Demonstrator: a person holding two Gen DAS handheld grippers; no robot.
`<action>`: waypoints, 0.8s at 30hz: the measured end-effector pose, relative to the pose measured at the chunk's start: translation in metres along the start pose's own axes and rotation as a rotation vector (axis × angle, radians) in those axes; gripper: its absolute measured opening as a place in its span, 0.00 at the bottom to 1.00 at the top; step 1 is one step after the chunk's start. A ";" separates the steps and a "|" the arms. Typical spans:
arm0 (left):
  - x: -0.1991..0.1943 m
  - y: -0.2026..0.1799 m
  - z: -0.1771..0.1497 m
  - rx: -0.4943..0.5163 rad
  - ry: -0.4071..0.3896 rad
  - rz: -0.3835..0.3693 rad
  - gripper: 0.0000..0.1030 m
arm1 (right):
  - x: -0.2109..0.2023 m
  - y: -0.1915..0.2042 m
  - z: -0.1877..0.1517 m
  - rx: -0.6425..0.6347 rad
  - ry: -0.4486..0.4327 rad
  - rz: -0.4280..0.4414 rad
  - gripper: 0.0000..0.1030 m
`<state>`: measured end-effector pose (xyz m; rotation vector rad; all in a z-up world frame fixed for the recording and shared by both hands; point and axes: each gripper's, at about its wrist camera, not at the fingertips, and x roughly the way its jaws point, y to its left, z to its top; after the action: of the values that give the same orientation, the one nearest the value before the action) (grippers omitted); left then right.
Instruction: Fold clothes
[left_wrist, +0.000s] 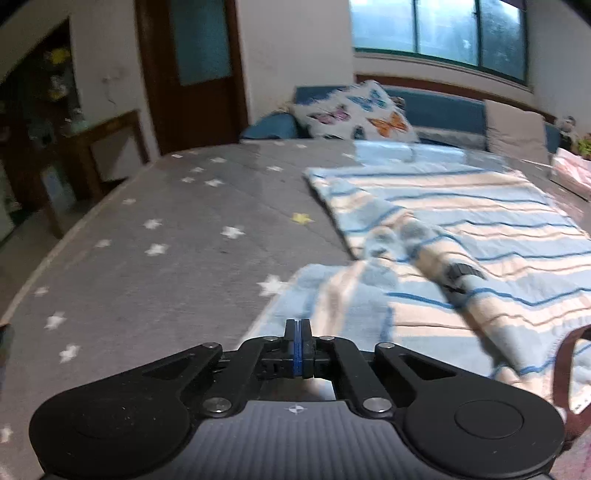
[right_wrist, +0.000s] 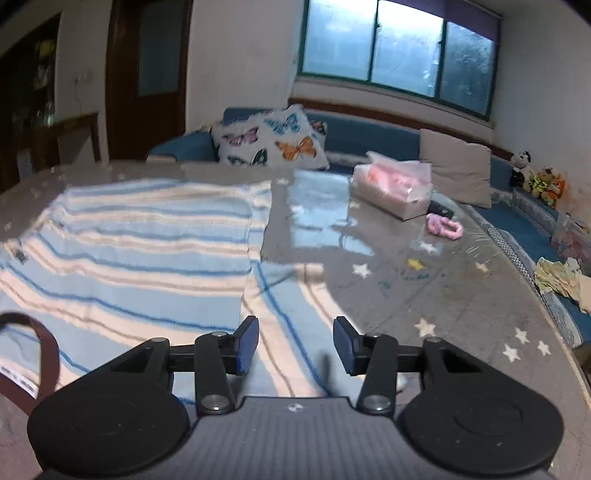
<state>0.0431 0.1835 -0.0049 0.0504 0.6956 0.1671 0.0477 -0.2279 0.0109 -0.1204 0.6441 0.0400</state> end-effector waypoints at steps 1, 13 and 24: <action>-0.004 0.004 -0.001 -0.009 0.000 0.023 0.00 | 0.004 0.001 -0.001 -0.009 0.010 -0.010 0.44; -0.015 0.027 -0.005 -0.080 0.039 -0.014 0.43 | 0.012 -0.006 -0.014 0.026 0.046 -0.015 0.53; -0.010 0.025 -0.014 -0.080 0.058 -0.064 0.14 | 0.012 -0.009 -0.016 0.039 0.040 -0.031 0.63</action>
<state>0.0227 0.2065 -0.0069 -0.0531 0.7473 0.1354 0.0487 -0.2391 -0.0083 -0.0939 0.6829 -0.0047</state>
